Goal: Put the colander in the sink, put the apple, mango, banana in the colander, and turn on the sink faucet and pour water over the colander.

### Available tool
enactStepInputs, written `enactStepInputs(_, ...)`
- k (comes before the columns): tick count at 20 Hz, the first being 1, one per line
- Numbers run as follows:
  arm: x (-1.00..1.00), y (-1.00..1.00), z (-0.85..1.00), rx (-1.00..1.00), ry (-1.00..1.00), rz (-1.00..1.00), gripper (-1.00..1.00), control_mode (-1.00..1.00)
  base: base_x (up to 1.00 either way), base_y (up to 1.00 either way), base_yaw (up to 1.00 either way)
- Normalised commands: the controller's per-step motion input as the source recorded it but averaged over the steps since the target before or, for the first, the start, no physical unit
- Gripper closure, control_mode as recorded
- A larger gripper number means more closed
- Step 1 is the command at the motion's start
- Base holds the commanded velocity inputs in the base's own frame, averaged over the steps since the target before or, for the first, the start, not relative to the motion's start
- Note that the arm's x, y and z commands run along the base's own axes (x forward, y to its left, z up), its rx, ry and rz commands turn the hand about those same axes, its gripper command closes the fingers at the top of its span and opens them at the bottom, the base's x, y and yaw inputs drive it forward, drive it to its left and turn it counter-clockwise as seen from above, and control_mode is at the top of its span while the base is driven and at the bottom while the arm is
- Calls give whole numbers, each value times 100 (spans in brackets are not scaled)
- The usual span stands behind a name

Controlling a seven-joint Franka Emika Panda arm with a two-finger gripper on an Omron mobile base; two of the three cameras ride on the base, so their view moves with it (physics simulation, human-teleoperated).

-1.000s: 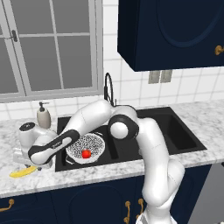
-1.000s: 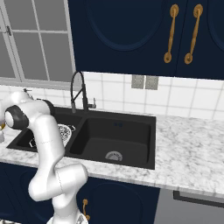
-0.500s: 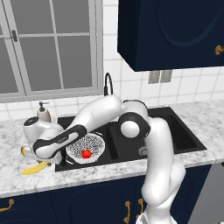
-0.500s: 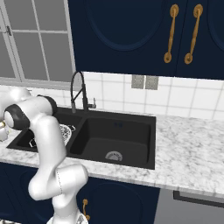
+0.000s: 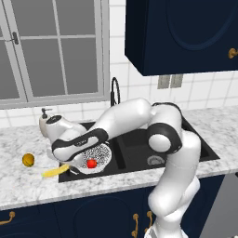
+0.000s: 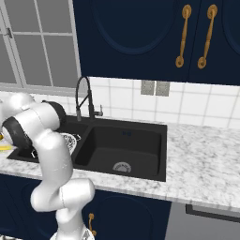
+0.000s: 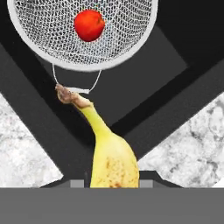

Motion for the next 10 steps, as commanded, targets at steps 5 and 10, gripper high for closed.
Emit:
enactStepInputs(5,17,-85,3,-1,0,-16,100,-100,0,0,0)
enactStepInputs(10,33,-83,0,-2,0,-16,100,-100,0,0,0)
